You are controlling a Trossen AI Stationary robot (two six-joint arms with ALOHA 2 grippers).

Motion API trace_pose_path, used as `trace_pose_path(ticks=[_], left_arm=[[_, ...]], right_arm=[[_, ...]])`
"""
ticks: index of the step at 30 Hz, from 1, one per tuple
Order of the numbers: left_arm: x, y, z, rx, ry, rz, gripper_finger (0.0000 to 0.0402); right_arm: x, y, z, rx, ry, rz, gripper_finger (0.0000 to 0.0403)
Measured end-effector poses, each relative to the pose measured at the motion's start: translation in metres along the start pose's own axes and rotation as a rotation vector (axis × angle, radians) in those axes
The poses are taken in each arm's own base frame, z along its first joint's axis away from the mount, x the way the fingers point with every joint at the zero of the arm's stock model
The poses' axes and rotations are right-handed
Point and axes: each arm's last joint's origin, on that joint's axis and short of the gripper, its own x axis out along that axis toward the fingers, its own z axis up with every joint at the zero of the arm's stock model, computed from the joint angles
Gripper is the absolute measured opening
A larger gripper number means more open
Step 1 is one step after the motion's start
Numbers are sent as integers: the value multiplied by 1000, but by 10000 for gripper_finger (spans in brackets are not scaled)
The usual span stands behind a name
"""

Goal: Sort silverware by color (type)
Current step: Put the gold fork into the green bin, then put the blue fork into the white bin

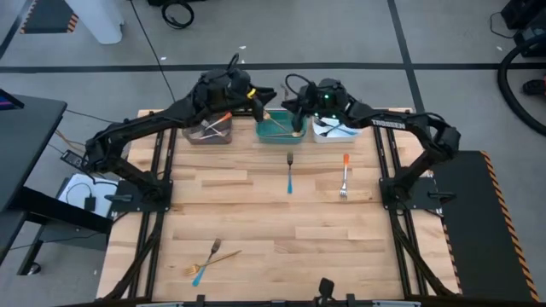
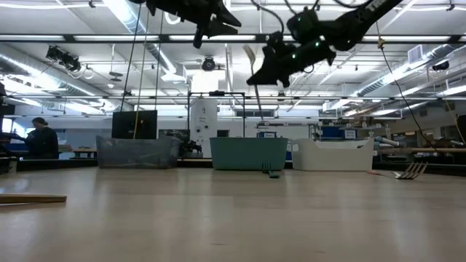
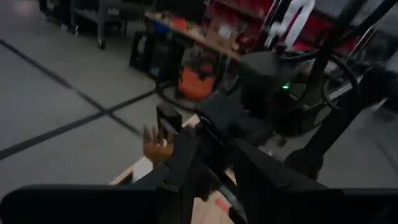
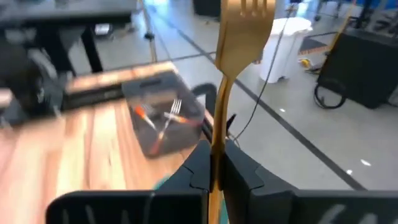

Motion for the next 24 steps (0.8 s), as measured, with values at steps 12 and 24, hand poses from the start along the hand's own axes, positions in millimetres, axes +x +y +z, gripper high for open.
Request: trace_pose_path(ticks=[12, 24], left_arm=[[-9, -13, -4, 132, 249, 54, 109], [-12, -7, -11, 142, 333, 120, 109]], right_arm=[[45, -11, -37, -91, 330, 84, 23], [68, -17, -40, -65, 483, 51, 121]])
